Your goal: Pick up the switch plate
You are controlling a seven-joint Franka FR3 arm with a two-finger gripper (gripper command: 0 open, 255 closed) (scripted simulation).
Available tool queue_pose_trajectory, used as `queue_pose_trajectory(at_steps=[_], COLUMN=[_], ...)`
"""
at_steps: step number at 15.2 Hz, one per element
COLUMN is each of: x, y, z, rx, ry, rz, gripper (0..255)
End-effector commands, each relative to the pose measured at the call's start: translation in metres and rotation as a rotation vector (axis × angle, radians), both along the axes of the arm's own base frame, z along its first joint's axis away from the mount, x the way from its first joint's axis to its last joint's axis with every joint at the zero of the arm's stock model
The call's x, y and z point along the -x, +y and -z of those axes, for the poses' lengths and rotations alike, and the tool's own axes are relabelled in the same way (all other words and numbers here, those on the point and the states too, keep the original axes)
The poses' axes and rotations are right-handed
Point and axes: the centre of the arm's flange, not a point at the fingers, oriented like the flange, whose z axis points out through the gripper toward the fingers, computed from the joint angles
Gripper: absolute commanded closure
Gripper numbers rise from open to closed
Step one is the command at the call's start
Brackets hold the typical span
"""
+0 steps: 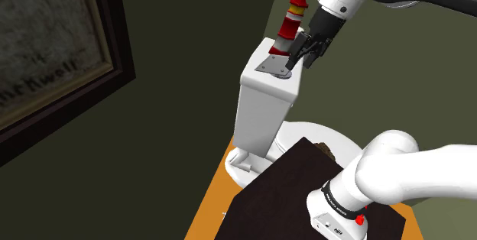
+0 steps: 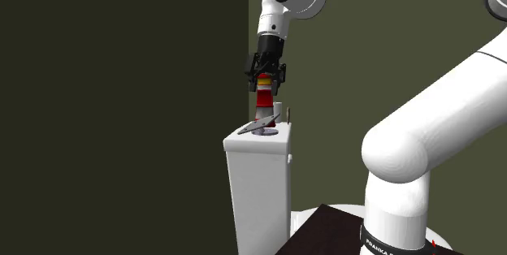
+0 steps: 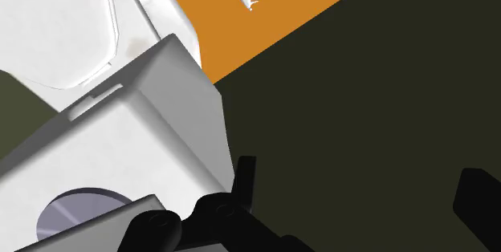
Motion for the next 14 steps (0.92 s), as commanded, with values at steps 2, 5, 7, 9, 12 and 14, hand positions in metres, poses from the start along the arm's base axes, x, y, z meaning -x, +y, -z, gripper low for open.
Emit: queue_pose_trajectory(at_steps=[2, 5, 7, 9, 12, 14], x=[-0.009, -0.036, -0.054, -0.073, -0.101, -0.120], y=[-0.017, -0.068, -0.101, -0.134, -0.181, -0.212], z=[-0.002, -0.002, 0.001, 0.007, 0.021, 0.035], rx=[-0.035, -0.142, -0.213, -0.284, -0.390, -0.461], ry=[0.016, 0.062, 0.093, 0.124, 0.171, 0.202], rz=[-0.006, -0.024, -0.037, -0.049, -0.067, -0.079], gripper=[0, 0, 0, 0, 0, 0])
